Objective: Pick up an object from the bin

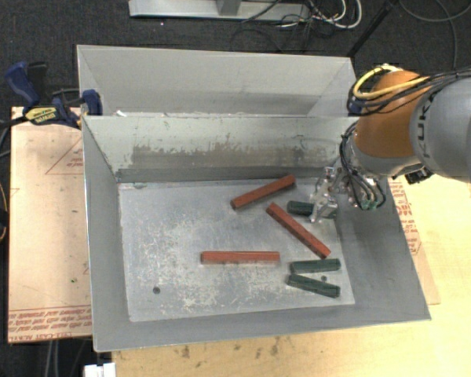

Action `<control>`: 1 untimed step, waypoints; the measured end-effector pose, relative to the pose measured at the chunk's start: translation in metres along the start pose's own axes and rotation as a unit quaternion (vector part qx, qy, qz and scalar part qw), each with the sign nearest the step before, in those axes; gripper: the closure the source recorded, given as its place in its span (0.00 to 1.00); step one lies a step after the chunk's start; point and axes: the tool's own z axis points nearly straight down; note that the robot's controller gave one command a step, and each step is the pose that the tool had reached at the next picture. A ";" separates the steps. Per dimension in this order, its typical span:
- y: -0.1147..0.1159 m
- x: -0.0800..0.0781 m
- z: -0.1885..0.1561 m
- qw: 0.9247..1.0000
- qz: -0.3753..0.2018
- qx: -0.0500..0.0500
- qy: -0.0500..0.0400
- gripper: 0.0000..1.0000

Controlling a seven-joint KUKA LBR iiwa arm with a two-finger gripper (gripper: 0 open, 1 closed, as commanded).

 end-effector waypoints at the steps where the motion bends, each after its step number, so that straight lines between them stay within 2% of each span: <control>1: 0.001 0.005 -0.162 1.000 -0.016 0.000 0.002 1.00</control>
Offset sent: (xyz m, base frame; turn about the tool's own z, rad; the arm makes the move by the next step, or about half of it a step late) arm 0.0000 0.0000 0.0000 0.0000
